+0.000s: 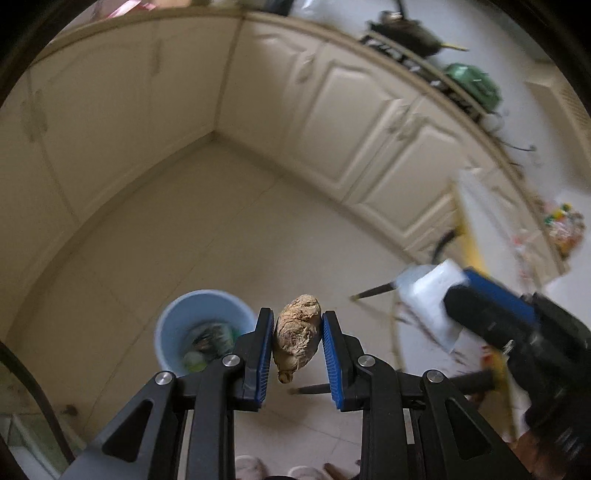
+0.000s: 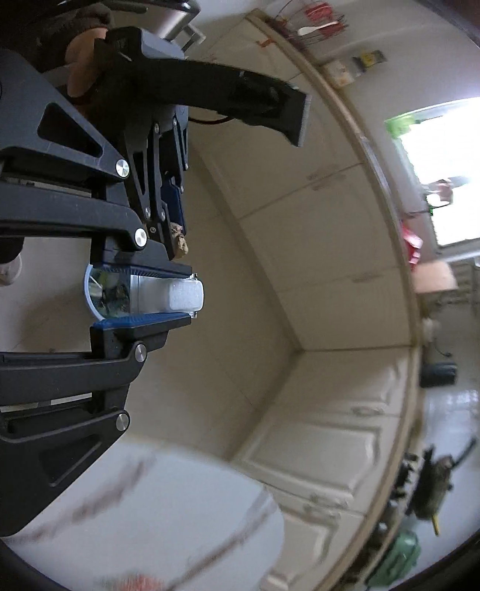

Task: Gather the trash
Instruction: 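Carry the ginger root and white packet over the blue bin and open both grippers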

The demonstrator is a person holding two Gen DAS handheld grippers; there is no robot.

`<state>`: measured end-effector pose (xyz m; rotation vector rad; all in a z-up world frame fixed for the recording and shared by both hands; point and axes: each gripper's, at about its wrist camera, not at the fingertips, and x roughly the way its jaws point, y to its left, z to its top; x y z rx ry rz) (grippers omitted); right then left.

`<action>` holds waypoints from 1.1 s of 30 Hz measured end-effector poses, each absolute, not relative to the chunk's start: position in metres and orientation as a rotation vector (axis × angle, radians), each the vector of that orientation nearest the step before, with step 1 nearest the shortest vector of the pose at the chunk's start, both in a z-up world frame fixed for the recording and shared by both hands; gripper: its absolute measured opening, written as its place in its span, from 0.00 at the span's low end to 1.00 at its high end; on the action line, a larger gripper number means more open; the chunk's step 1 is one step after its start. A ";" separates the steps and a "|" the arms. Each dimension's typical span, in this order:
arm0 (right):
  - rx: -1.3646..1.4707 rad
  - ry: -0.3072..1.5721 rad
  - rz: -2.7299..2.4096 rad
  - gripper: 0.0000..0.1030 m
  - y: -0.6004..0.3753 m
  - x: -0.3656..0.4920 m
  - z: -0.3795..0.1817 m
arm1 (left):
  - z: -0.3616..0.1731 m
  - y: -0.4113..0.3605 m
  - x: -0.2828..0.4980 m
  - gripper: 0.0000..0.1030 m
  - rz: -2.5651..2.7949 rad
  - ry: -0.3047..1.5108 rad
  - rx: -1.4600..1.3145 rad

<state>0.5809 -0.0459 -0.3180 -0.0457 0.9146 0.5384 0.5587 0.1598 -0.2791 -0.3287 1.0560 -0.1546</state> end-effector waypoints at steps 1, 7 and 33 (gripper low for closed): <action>-0.057 0.939 0.546 0.17 -0.033 0.588 -0.334 | -0.287 0.168 0.564 0.22 -0.143 1.069 -0.333; -0.046 1.096 0.549 0.17 0.007 0.625 -0.421 | -0.338 0.208 0.599 0.32 -0.045 1.196 -0.336; 0.020 1.122 0.628 0.69 0.025 0.619 -0.444 | -0.269 0.227 0.545 0.44 0.257 0.949 -0.345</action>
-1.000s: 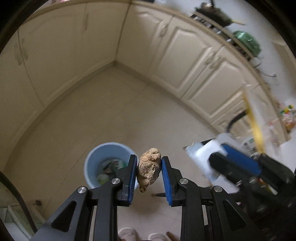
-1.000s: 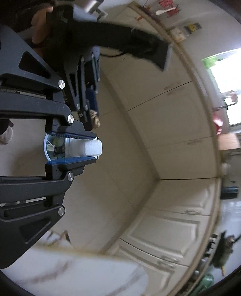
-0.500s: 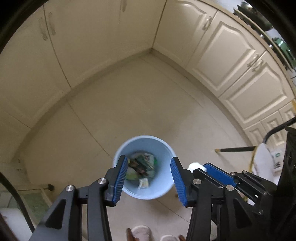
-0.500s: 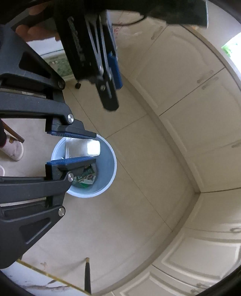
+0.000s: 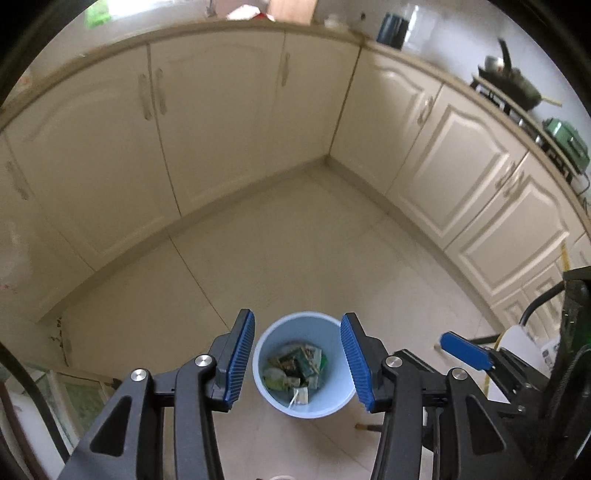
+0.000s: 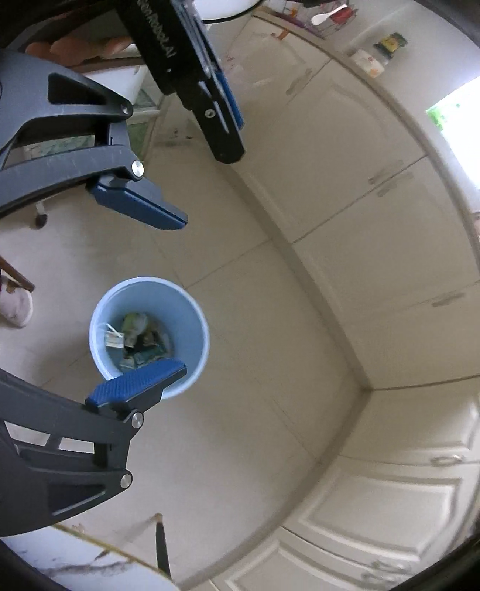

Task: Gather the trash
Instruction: 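Carry the ginger root and white packet over the blue bin and open both grippers, then move both tools back toward the table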

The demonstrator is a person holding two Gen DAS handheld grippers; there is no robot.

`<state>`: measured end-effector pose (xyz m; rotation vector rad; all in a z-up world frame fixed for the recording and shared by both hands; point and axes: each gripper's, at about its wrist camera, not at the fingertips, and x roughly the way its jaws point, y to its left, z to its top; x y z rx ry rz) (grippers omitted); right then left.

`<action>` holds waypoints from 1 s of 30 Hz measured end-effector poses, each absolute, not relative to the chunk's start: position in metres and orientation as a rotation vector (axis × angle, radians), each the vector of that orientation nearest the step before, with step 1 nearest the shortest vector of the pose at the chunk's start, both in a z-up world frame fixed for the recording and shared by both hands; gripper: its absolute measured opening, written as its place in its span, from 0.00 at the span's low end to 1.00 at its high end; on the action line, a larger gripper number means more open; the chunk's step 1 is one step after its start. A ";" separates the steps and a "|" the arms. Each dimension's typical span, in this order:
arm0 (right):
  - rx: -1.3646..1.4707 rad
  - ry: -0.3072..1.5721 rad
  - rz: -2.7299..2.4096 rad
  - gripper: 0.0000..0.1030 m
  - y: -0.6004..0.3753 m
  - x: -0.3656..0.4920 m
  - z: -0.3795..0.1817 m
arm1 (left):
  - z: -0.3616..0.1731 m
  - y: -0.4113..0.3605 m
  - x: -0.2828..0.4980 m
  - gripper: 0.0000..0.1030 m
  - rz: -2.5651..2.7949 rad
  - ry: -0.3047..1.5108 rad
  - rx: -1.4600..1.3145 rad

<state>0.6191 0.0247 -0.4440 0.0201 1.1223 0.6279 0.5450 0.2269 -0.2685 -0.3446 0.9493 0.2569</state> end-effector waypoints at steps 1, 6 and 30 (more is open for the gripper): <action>0.024 1.108 0.629 0.72 0.023 0.616 -0.435 | -0.264 0.220 0.536 0.44 0.259 0.936 -0.349; 0.033 0.987 0.578 0.83 0.000 0.582 -0.368 | -0.204 0.173 0.491 0.45 0.252 0.801 -0.322; 0.106 0.761 -0.141 1.00 -0.482 0.493 -0.182 | -0.181 -0.310 0.574 0.66 -0.506 0.960 0.190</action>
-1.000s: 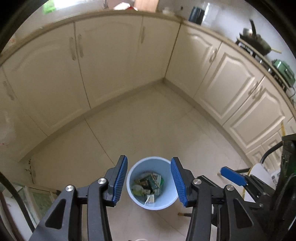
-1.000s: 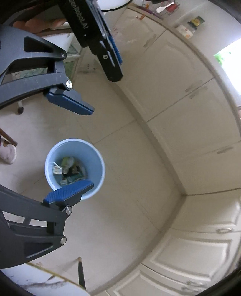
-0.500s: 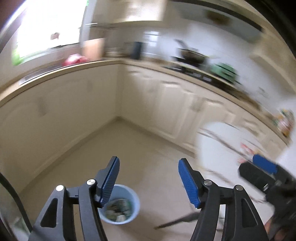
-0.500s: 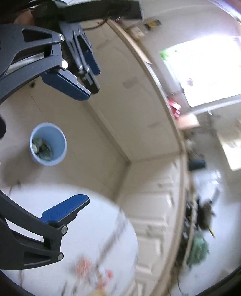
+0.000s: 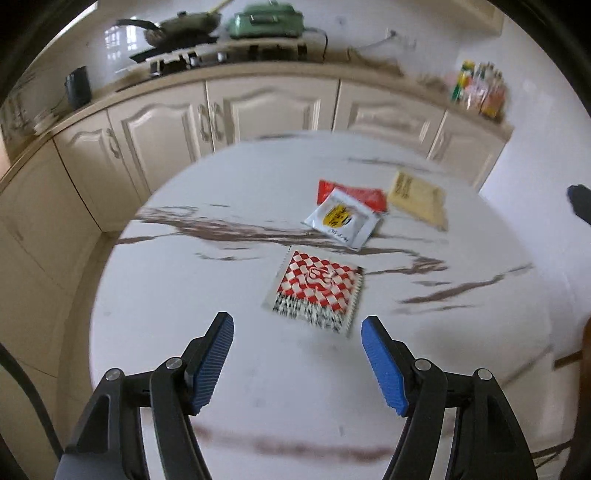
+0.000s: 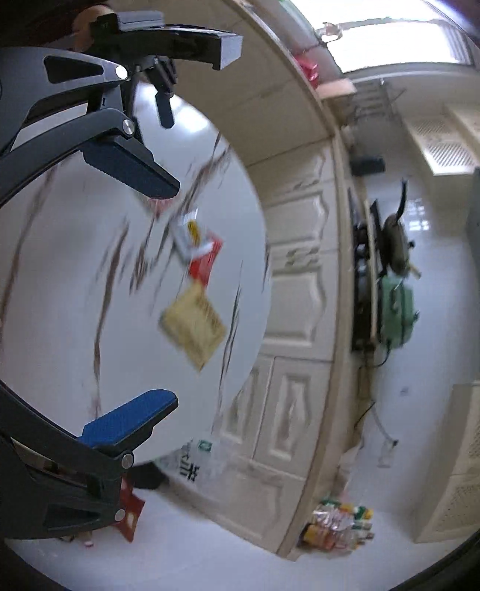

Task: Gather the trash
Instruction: 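Move both tools back toward the table, then grasp the red-white checkered packet with the left gripper while the right gripper grasps the silver sachet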

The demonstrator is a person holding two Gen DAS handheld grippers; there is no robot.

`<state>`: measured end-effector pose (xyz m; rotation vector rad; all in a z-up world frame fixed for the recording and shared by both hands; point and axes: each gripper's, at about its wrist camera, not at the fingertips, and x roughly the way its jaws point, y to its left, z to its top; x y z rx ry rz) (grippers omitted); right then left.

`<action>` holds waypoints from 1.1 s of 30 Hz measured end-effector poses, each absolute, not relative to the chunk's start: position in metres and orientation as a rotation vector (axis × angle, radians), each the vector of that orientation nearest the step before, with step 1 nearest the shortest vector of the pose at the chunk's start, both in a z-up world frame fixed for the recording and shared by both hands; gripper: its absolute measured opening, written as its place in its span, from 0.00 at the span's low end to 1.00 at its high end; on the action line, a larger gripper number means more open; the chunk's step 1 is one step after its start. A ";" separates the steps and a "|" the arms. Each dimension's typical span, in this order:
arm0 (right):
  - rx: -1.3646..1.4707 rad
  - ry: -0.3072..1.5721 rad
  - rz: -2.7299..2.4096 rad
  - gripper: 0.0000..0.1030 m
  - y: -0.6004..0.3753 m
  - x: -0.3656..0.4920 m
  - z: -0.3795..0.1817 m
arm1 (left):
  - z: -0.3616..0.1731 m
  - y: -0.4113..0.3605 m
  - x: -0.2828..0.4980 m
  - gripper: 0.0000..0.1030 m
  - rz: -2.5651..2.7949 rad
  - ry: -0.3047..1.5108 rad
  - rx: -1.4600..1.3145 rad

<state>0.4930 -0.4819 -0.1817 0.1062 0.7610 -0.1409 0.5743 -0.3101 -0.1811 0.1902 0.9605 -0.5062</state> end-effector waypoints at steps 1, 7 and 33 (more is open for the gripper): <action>0.110 0.777 -0.143 1.00 -0.492 0.495 -0.189 | -0.186 -0.315 0.589 0.66 -0.516 0.974 0.185; 0.120 0.854 -0.135 1.00 -0.525 0.529 -0.232 | -0.210 -0.309 0.646 0.66 -0.581 0.994 0.233; -0.071 0.983 0.158 1.00 -0.448 0.634 -0.307 | -0.211 -0.239 0.636 0.05 -0.602 0.865 0.180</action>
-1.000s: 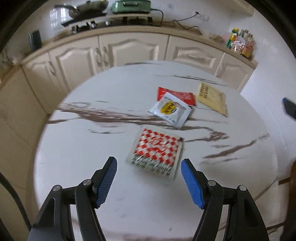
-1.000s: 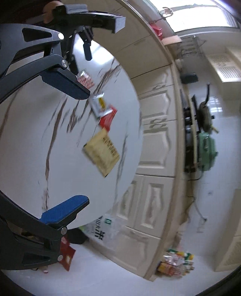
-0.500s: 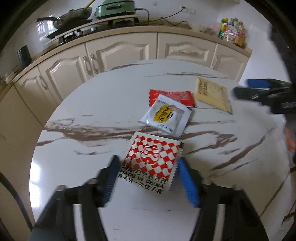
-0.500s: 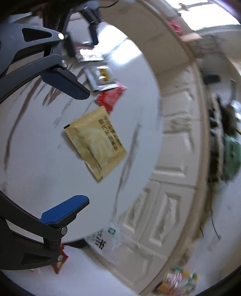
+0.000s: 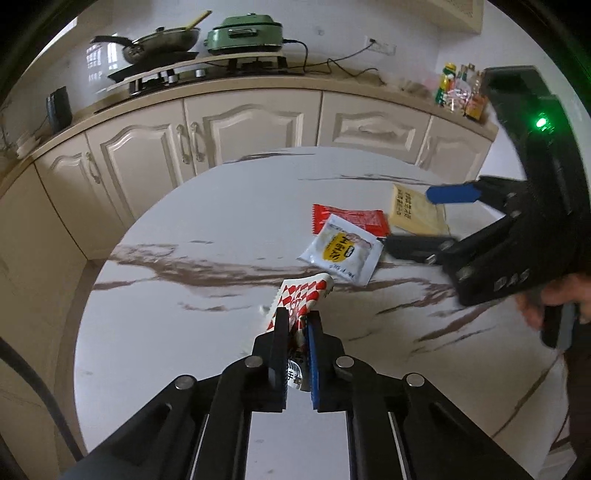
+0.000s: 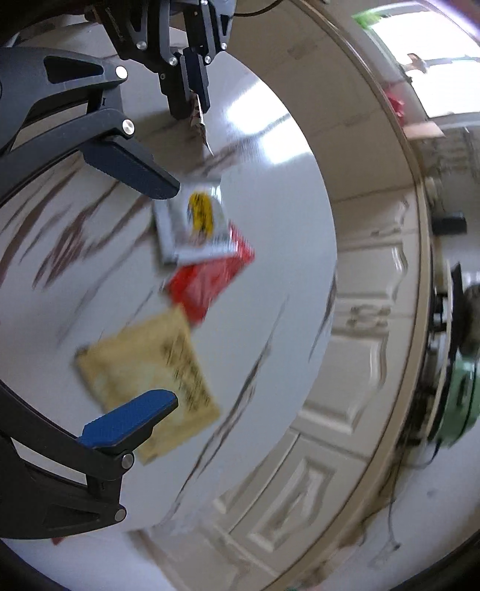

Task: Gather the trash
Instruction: 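Grasp the red-white checkered packet with the left gripper while the right gripper grasps the silver sachet, then carry both packets over the blue bin and open both grippers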

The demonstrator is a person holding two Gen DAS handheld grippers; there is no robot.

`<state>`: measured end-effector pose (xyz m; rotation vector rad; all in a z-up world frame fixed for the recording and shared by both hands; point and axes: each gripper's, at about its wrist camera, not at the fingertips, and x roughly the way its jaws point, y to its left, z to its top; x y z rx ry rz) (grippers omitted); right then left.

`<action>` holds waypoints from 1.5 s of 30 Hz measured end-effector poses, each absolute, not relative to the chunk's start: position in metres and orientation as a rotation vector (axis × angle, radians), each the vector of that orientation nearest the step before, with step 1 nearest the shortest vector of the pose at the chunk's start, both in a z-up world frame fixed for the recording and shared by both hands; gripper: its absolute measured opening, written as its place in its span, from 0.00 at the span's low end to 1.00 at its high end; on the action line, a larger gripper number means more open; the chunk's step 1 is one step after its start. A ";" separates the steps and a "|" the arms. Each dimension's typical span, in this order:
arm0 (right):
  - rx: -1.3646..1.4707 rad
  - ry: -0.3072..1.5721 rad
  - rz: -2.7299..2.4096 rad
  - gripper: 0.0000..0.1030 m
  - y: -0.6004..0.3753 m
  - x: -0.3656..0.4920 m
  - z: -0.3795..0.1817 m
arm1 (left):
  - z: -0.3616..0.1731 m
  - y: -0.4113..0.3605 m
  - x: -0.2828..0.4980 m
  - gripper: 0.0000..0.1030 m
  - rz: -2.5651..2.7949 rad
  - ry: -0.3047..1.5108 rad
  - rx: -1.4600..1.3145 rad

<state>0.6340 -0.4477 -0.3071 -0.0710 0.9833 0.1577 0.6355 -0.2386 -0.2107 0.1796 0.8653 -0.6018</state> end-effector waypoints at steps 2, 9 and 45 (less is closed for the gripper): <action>-0.077 0.988 0.174 1.00 -0.433 0.637 -0.311 | -0.209 -0.226 0.633 0.04 -0.593 0.868 0.164; -0.115 1.021 0.223 0.99 -0.390 0.647 -0.330 | -0.196 -0.182 0.626 0.04 -0.586 0.861 0.091; -0.004 0.969 0.223 0.08 -0.350 0.609 -0.301 | -0.133 -0.034 0.556 0.04 -0.549 0.764 -0.005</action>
